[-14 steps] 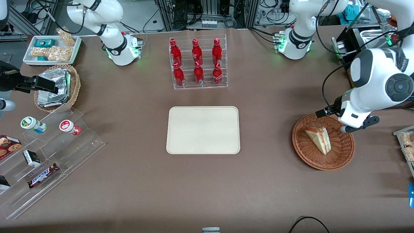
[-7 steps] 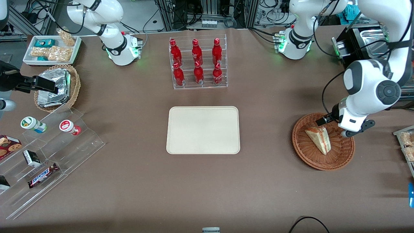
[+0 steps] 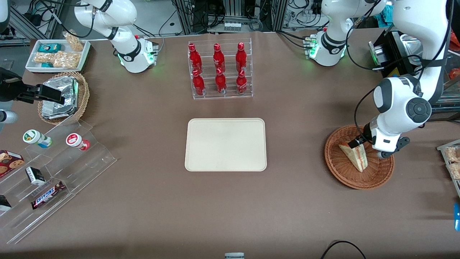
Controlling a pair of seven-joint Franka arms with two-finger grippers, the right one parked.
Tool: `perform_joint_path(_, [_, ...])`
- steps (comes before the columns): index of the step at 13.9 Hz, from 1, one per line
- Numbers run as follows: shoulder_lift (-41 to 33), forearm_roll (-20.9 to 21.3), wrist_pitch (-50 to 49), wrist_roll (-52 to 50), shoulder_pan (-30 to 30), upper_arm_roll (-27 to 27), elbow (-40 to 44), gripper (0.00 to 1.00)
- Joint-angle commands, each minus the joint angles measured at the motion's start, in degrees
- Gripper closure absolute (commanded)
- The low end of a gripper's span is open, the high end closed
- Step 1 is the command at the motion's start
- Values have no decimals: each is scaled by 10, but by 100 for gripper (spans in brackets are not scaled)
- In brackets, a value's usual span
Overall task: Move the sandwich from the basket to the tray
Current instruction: 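Move the left gripper down over the sandwich in the wicker basket, then close the left gripper on the wrapped sandwich and lift it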
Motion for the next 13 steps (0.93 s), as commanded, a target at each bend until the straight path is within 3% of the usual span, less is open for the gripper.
perform_joint_path(1, [13, -4, 3, -12, 4, -4, 18, 0])
perform_joint_path(13, [78, -3, 4, -89, 0, -5, 81, 0])
